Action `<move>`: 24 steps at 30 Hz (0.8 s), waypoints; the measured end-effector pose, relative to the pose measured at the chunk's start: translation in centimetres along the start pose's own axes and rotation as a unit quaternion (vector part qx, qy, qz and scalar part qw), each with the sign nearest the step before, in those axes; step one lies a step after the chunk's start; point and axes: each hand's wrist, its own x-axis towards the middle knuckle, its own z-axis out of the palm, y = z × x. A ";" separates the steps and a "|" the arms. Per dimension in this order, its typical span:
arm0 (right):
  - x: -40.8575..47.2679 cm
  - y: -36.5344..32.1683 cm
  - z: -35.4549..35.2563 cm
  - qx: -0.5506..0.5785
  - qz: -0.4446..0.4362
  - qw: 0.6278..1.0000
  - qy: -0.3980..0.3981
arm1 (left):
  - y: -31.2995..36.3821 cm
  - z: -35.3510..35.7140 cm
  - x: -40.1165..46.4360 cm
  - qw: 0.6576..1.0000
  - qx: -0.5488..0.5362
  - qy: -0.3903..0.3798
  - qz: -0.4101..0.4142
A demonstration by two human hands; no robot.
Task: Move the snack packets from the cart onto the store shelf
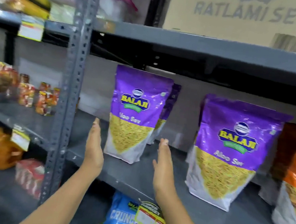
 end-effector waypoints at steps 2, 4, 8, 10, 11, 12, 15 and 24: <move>1.1 1.1 1.8 -0.013 0.034 0.999 -0.028 | -0.1 -0.6 0.5 0.997 0.018 -0.020 -0.068; 2.1 2.7 3.2 -0.028 0.039 0.998 -0.045 | -0.3 -0.8 0.8 0.990 0.066 -0.059 -0.105; 2.3 3.9 3.9 -0.036 0.015 0.999 -0.037 | -2.1 -2.0 1.9 0.974 0.171 -0.092 -0.119; 2.1 3.9 3.6 -0.038 0.012 0.999 -0.015 | -2.0 -1.9 1.9 0.968 0.183 -0.105 -0.132; 1.8 3.7 3.3 -0.040 0.006 0.999 -0.008 | -1.5 -1.6 1.7 0.964 0.192 -0.125 -0.136; 1.5 3.7 3.1 -0.042 -0.007 0.999 0.004 | -1.2 -1.4 1.5 0.958 0.206 -0.146 -0.137; 1.2 3.6 2.4 -0.034 -0.030 0.998 0.042 | -0.6 -0.6 1.0 0.946 0.225 -0.184 -0.141; 0.8 3.0 2.7 -0.086 -0.021 0.994 0.062 | -0.3 -0.3 0.0 0.956 0.227 -0.157 -0.097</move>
